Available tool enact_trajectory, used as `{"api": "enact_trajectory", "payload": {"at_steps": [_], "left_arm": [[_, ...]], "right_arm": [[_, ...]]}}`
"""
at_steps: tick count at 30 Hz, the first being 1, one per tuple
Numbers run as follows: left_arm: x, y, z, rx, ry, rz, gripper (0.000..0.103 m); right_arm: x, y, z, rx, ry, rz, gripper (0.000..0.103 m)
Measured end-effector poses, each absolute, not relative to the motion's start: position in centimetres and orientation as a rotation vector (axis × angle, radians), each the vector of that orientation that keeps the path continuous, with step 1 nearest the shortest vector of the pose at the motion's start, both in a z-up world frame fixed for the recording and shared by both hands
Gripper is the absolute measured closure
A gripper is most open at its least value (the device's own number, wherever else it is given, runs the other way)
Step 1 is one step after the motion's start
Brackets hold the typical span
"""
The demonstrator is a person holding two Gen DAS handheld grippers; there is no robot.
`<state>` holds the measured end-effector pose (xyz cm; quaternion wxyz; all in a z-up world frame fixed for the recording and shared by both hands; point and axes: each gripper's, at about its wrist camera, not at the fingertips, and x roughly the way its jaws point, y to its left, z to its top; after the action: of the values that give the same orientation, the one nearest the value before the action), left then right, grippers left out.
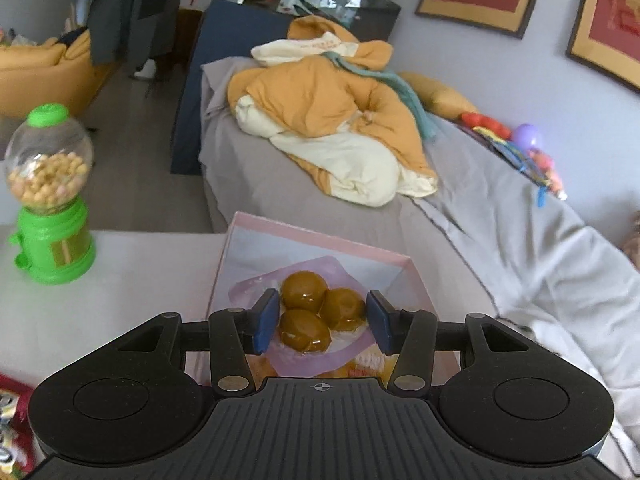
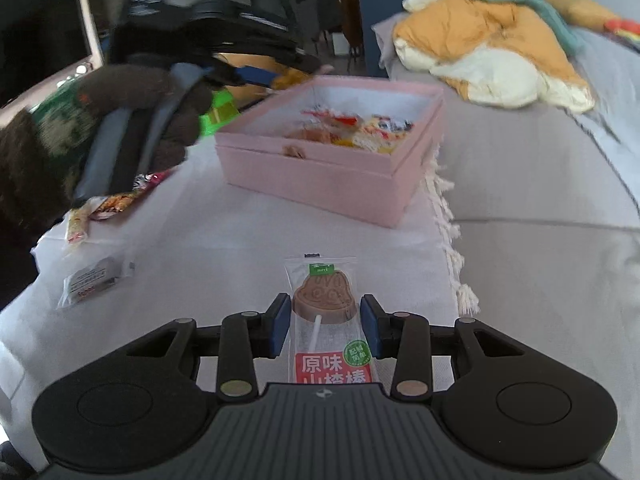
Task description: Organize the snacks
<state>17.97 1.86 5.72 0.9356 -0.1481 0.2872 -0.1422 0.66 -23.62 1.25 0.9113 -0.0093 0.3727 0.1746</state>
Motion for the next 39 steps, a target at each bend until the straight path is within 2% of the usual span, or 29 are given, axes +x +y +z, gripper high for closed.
{"api": "enact_trajectory", "payload": {"at_steps": [4,7,8,9,11,14,18,23,24,25,27,31,37,39], "left_arm": [[16.7,2.7,5.5,-0.252,0.562,-0.339,0.051],[19.4,0.2,4.3,-0.194,0.671,-0.400,0.046],[20.0,-0.6,3.9,-0.152,0.675,-0.393,0.049],[20.1,-0.8,3.9,-0.135,0.647,-0.360,0.052],[19.1,0.6,4.3,-0.208,0.550,-0.327,0.052],[16.4,4.4,4.7,-0.340,0.496,-0.320,0.052],[10.1,9.2,4.2,-0.385,0.479,-0.275,0.052],[4.1,13.4,2.4,-0.420,0.514,-0.145,0.052],[3.1,14.3,2.1,-0.416,0.519,-0.105,0.052],[2.1,15.2,1.8,-0.411,0.521,-0.070,0.052],[0.4,16.9,1.2,-0.406,0.519,-0.011,0.052],[-1.6,20.3,-0.1,-0.441,0.509,0.092,0.052],[-2.8,22.4,-1.0,-0.504,0.429,0.129,0.053],[-2.8,22.9,-1.3,-0.524,0.417,0.134,0.053]], "right_arm": [[1.7,-23.0,2.1,-0.006,0.755,0.370,0.065],[2.9,-21.7,3.4,0.008,0.737,0.405,0.065],[3.7,-21.0,3.8,0.012,0.740,0.405,0.065],[4.2,-20.5,4.0,0.013,0.743,0.403,0.065],[5.0,-19.6,4.1,0.007,0.762,0.378,0.065],[4.8,-19.9,4.2,0.010,0.783,0.359,0.065],[5.1,-21.0,5.4,0.017,0.772,0.320,0.065],[10.3,-21.3,11.6,0.094,0.654,0.311,0.064],[12.2,-20.9,12.4,0.093,0.645,0.298,0.058],[14.1,-20.5,12.9,0.082,0.636,0.279,0.046],[17.3,-19.7,13.2,0.050,0.654,0.219,0.034],[18.8,-19.0,12.2,0.106,0.686,0.233,0.034],[20.3,-14.9,7.1,0.067,0.938,0.324,0.034],[20.9,-14.1,5.9,-0.009,0.960,0.248,0.032]]}}
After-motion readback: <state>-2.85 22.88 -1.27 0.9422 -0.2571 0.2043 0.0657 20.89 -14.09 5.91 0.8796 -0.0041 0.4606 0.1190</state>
